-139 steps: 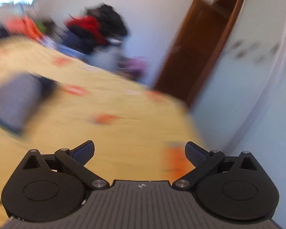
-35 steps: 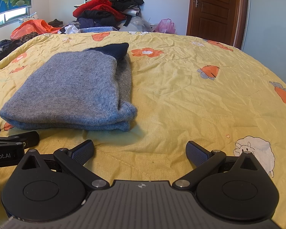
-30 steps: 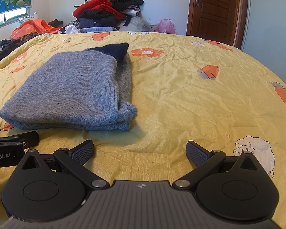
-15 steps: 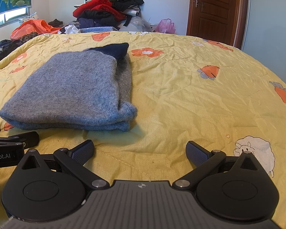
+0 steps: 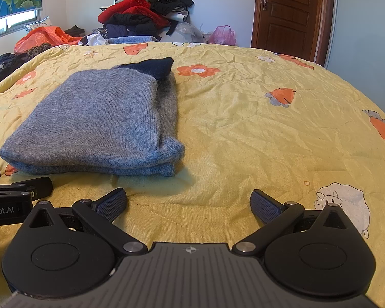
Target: Fold small clothes
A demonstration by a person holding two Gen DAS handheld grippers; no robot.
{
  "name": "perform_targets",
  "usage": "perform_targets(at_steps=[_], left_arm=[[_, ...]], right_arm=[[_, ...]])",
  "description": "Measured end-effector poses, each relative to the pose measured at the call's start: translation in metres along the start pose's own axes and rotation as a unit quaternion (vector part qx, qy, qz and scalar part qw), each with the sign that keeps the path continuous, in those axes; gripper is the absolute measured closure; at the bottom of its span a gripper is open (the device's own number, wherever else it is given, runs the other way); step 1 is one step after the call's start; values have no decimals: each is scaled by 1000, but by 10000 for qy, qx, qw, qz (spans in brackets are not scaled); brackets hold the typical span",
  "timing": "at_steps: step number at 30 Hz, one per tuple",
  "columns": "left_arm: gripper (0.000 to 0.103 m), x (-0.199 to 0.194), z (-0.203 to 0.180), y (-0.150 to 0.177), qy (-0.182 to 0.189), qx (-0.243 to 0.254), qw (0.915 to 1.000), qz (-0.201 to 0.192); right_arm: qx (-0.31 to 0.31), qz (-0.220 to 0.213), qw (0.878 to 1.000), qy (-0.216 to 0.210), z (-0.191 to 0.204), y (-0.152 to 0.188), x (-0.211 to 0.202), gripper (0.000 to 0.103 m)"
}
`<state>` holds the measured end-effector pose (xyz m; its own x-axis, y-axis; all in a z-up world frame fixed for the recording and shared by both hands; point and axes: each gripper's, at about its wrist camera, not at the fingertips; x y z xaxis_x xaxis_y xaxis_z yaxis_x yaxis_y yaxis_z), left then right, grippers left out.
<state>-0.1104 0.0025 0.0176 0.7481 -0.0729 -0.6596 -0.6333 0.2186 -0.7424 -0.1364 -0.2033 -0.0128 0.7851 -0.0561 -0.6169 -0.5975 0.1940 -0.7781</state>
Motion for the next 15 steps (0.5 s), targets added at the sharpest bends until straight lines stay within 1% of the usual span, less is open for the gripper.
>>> perform_targets(at_steps=[15], left_arm=[[0,0,0,0,4,-3,10000,-1]], right_arm=[[-1,-3,10000,0,1,0,0,0]])
Point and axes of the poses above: each gripper's, at about its wrist camera, not at the fingertips, and x roughly the way its jaws point, z to its left, y to its underside, and after that the axes turned 9 degrees about x, right-handed
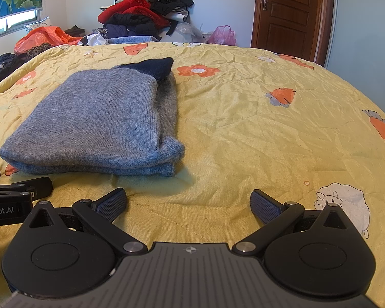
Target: Fold small clothes
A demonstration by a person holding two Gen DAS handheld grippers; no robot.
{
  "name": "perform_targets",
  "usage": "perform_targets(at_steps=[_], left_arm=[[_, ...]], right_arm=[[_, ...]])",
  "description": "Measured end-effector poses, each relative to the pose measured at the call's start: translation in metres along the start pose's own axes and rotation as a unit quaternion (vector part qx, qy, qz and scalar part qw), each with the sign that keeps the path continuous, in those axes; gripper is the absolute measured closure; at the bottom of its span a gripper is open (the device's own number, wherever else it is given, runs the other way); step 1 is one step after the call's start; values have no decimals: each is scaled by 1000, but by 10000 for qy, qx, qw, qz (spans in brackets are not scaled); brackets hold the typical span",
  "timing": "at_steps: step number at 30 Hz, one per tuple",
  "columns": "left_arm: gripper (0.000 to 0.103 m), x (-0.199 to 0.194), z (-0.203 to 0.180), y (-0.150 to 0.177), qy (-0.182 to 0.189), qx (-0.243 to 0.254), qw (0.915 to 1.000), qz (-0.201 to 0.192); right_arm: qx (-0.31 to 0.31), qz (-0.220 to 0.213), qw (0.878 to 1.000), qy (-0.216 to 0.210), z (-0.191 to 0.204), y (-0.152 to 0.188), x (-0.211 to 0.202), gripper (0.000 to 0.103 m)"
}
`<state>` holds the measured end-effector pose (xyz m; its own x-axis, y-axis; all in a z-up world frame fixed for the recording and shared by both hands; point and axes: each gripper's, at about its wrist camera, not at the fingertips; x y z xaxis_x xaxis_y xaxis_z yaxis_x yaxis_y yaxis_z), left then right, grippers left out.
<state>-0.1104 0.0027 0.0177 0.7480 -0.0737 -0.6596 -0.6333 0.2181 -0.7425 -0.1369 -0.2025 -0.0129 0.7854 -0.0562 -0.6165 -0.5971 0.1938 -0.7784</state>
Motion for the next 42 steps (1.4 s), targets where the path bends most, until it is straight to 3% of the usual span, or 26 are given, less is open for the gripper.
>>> perform_targets(at_steps=[13,24,35,42], left_arm=[[0,1,2,-3,143,135,9997,112],[0,-25,6,-6,139,-192,9990,383],[0,-32,25,-4,677,-766,9933,537],[0,-36,27,-5,673,-776,9935,495]], right_arm=[[2,7,10000,-2,-1,0,0,0],[47,119,9995,-285,3,-6,-32,0],[-136,97,9989,-439,8,-8,-44,0],[-100,165,9987,-466,9,-6,-43,0]])
Point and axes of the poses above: each gripper's, at about its wrist camera, not at the fingertips, and x roughly the way its jaws point, z to its left, y to its underside, and after that the axes turned 9 degrees about x, right-handed
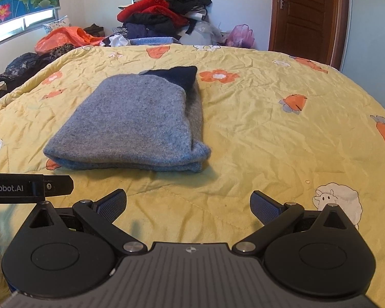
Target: Fold small clothes
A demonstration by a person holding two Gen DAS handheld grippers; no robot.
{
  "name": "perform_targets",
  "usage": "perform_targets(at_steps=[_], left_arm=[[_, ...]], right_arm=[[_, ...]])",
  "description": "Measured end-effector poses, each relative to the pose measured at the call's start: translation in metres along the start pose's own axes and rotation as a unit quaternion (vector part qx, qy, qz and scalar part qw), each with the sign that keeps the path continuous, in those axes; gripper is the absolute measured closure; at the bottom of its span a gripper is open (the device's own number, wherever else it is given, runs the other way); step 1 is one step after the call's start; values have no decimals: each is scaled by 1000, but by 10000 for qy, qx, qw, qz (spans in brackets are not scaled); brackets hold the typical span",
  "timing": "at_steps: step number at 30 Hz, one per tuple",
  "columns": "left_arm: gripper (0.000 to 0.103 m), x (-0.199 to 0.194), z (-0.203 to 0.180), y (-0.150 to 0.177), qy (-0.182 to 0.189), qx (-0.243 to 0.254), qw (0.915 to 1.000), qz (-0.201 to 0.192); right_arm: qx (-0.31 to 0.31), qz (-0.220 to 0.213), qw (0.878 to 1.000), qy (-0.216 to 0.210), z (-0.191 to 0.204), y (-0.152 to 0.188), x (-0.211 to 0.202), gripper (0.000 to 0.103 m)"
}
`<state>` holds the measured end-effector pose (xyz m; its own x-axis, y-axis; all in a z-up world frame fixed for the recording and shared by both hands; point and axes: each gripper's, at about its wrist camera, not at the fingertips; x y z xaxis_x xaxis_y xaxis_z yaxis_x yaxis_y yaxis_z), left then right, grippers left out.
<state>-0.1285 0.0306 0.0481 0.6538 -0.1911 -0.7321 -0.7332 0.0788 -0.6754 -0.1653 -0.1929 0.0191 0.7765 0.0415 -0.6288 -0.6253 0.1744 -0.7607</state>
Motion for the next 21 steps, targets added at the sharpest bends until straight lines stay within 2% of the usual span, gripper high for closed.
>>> perform_targets(at_steps=[13,16,19,21], left_arm=[[0,-7,-5,-1,-97,247,9995,-153],[0,-11,-9,1,-320,424,9981,-306],[0,-20,-12,5,-571,545,9949,-634],[0,-26,-10,4,-506,510,9941,-812]], right_arm=[[-40,62,10000,-4,1,0,1,0],[-30,57,10000,-3,1,0,1,0],[58,85,9999,-64,-2,-1,1,0],[122,108,9998,-114,-4,-2,0,0]])
Point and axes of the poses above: each gripper's, at about its wrist camera, not at the fingertips, and x roughly the way its jaws point, z to its left, y to its underside, and after that the axes turned 9 degrees about x, right-handed
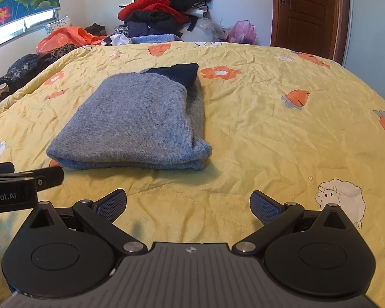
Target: Fold small clothes
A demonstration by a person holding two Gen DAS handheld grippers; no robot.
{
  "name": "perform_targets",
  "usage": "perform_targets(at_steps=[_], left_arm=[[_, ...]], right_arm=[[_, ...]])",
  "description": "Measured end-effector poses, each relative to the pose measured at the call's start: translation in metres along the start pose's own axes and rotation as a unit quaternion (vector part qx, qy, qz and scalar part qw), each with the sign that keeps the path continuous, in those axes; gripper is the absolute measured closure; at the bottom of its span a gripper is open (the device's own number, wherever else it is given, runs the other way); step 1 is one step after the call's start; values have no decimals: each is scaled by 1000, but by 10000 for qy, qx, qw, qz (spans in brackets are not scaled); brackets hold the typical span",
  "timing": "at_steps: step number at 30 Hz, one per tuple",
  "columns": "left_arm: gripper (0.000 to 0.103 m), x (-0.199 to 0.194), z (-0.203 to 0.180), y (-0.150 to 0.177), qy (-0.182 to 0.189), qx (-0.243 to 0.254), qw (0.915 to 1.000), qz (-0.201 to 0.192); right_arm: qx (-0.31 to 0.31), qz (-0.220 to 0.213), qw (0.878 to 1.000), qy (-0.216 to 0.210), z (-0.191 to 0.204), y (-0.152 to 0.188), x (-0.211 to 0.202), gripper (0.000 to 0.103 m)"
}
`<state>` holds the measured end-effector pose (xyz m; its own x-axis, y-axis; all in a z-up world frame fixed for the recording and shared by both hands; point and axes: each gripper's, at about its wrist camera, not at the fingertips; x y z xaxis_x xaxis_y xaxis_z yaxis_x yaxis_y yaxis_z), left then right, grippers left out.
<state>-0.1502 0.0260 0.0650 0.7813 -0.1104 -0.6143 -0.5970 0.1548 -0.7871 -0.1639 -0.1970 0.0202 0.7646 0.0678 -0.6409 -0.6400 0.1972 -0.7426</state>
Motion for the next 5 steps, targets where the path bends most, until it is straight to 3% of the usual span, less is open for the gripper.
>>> perform_targets(at_steps=[3,5], left_arm=[[0,1,9,-8,198,38,9998,5],[0,9,22,-15,44,143,9999,-3]], right_arm=[[-36,-20,10000,-8,-4,-7,-1,0],[-62,-118,9999,-16,-15,-16,-1,0]])
Point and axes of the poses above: each gripper's, at about its wrist camera, not at the fingertips, and x roughly the way its jaws point, z to its left, y to its underside, and after that the axes turned 9 degrees about x, right-handed
